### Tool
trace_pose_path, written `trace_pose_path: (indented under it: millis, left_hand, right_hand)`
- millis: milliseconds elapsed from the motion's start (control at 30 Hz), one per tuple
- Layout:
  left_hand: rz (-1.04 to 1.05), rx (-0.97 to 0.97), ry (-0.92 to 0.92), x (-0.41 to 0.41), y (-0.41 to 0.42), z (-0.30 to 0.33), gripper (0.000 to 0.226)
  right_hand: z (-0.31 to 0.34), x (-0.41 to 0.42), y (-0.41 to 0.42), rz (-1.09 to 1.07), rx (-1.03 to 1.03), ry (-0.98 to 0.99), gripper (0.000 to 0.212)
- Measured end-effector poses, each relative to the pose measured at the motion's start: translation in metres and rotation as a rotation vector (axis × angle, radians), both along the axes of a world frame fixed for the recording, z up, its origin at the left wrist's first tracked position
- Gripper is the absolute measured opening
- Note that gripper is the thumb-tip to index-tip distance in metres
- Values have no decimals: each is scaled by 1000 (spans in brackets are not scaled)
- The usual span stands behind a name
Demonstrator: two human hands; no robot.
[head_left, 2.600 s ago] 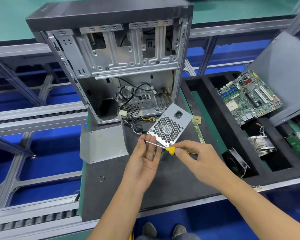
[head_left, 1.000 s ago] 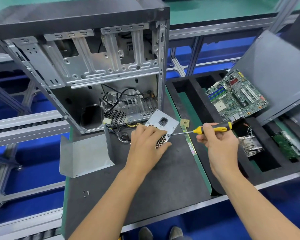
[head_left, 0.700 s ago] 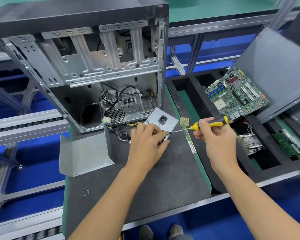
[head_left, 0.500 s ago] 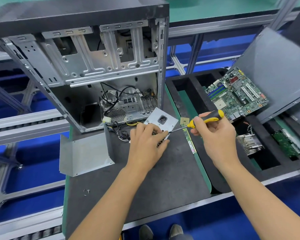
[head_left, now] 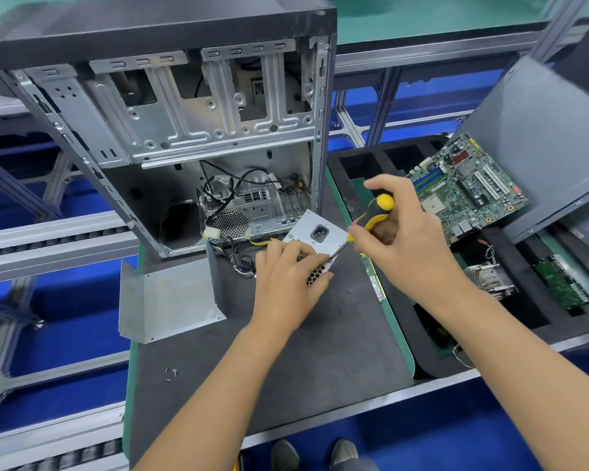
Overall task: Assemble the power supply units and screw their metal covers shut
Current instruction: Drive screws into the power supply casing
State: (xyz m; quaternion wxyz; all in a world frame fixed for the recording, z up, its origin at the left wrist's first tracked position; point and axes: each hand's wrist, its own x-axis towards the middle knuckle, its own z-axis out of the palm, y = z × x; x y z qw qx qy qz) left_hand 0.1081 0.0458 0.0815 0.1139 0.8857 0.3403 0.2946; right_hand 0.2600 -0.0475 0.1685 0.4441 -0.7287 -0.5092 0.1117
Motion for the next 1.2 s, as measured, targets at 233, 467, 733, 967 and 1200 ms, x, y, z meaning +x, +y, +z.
trace_pose_path:
  millis: [233,467,733,967,1200]
  left_hand:
    - [21,-3,-16,1,0,0,21]
    - [38,5,-39,2,-1,-3,17]
    - [40,-29,-42,1,1,-3,17]
    - [43,-42,-40,2,-1,0,19]
    - [47,-22,-39,4,-3,1,19]
  right_hand:
    - [44,3,20,204,-318,-228,15]
    - [70,4,30,161,-604,-440,20]
    - [92,-4,40,314,-814,-564,5]
    - [89,-11,49,303,-896,-675,20]
    - [87,-12,55,301,-978,-946,36]
